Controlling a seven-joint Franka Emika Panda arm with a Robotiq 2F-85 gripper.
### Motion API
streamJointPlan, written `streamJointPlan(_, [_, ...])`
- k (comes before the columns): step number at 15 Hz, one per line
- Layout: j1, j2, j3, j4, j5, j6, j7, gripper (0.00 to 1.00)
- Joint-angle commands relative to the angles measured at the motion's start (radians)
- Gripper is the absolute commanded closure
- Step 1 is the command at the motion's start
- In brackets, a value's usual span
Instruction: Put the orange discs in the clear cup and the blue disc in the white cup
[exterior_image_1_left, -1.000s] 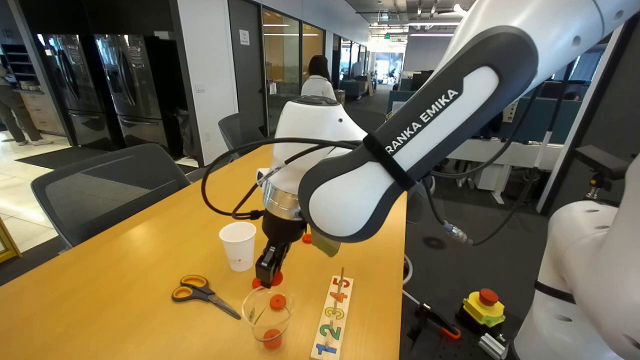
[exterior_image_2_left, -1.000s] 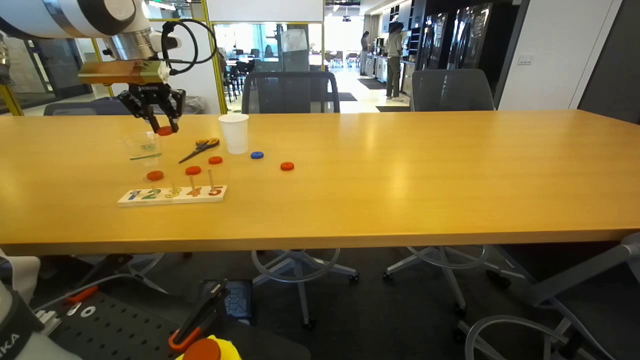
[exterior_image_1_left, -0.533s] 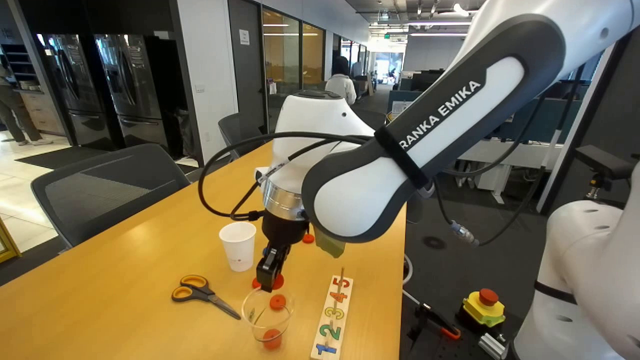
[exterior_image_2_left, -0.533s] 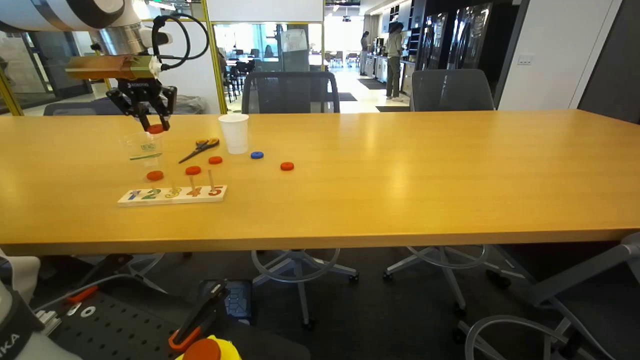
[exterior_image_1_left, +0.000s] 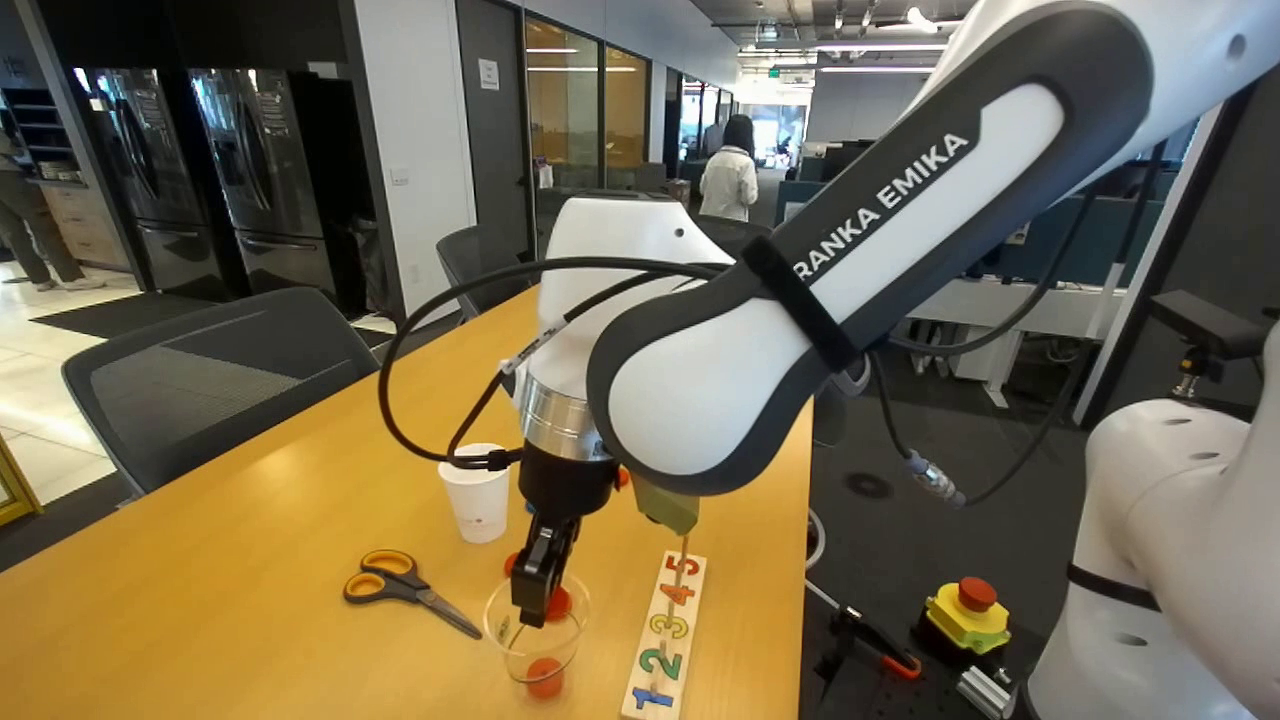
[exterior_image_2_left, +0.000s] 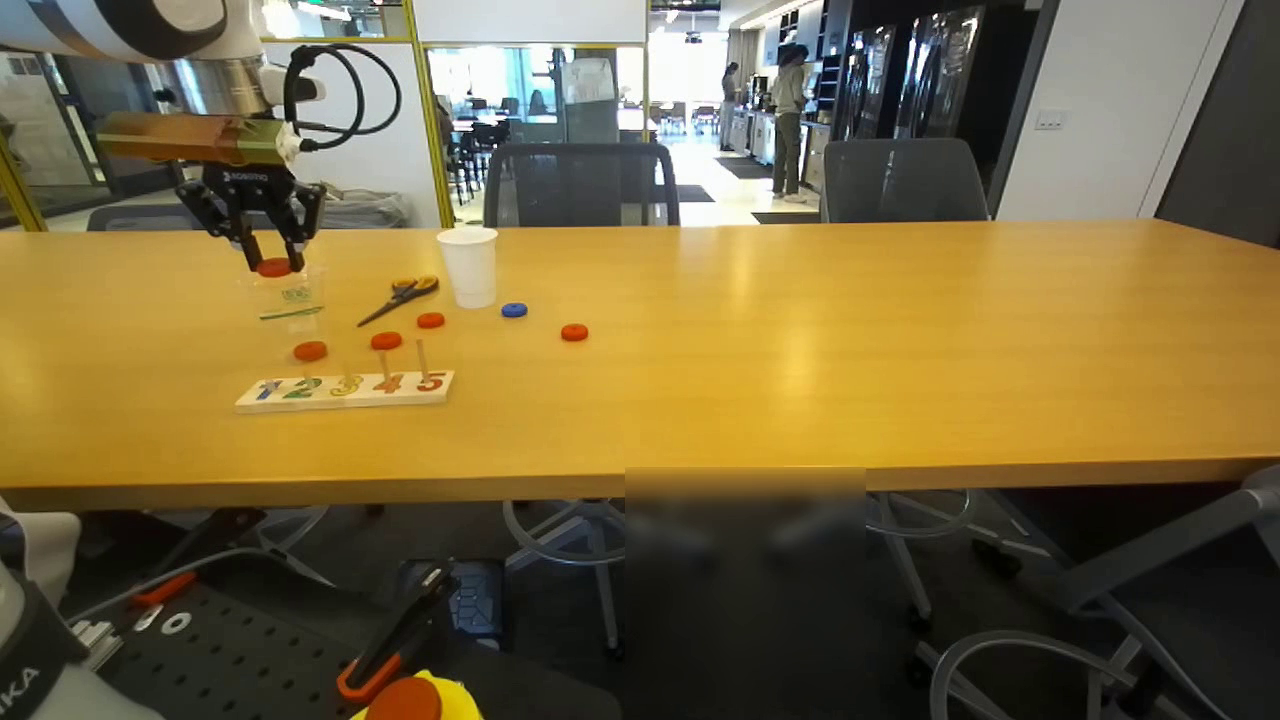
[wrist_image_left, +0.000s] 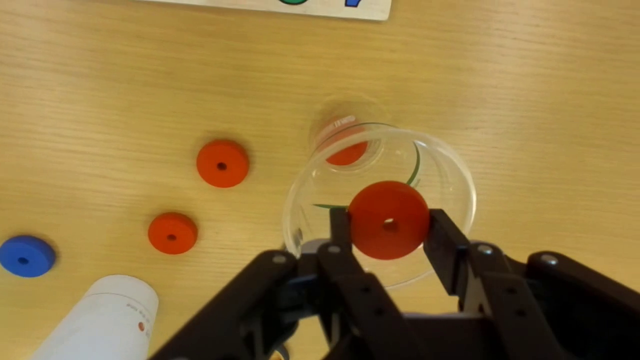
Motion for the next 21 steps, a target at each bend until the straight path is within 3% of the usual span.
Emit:
streamJointPlan(1, [0.014, -0.014, -0.008, 0.007, 0.053, -0.021, -0.040, 0.82])
streamJointPlan(2, [0.011, -0.012, -0.006, 0.006, 0.057, -0.009, -0.031, 0.37])
streamJointPlan(7, [-0.007, 0.012, -0.013, 0.025, 0.065, -0.001, -0.002, 0.03])
streamJointPlan(16, [-0.129, 0.041, 0.046, 0.061, -0.052, 0.067, 0.511, 0.00])
streamJointPlan(21, [-0.236, 0.111, 0.088, 0.095, -0.284, 0.135, 0.887, 0.00])
